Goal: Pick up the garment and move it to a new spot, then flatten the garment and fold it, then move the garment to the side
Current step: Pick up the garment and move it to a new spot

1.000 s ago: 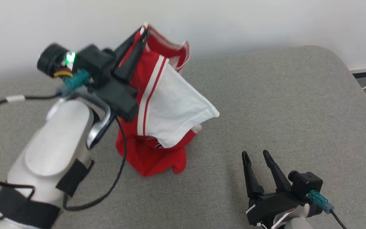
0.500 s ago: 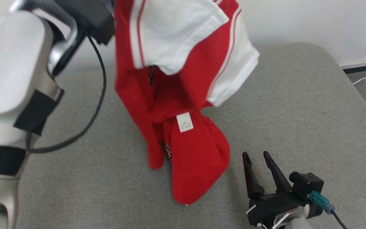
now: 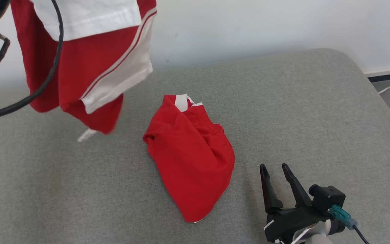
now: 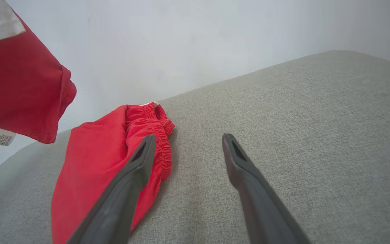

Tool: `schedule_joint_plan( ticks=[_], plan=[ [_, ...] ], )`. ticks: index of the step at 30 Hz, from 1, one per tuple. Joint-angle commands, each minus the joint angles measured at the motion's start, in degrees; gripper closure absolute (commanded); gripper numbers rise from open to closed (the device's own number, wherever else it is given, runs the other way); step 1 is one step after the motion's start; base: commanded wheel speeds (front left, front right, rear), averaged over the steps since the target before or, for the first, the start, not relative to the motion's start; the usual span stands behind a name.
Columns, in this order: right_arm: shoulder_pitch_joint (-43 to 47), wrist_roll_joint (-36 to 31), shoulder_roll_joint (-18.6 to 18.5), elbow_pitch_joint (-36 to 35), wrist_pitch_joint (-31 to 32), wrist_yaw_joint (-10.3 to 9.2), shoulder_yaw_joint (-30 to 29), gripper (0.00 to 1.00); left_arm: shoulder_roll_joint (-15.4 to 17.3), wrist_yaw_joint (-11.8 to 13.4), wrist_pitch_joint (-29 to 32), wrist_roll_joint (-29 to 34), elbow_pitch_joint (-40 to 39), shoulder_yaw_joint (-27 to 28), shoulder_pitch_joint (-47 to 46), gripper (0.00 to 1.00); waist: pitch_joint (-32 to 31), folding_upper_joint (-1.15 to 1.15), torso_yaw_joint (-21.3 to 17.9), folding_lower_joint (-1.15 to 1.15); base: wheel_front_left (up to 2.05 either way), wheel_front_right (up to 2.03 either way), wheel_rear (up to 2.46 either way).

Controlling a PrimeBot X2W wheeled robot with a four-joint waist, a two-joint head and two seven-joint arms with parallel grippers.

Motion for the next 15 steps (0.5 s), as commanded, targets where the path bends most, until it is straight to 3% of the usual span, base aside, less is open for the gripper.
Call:
schedule_joint_plan(
  ticks=[1,15],
  plan=[
    [0.86,-0.28,-0.08,0.01,-0.07,0.04,0.17,0.0,0.38,0.14,-0.26,-0.55,0.1,0.09,-0.45,1.0,-0.07,0.0,0.46,0.0,0.0,0.0,0.0],
    [0.66,-3.28,-0.08,-3.89,-0.07,0.04,-0.93,0.0,4.07,1.04,-2.22,-1.57,2.88,1.41,1.69,1.0,2.03,0.0,7.15,0.0,0.0,0.0,0.0]
  ],
)
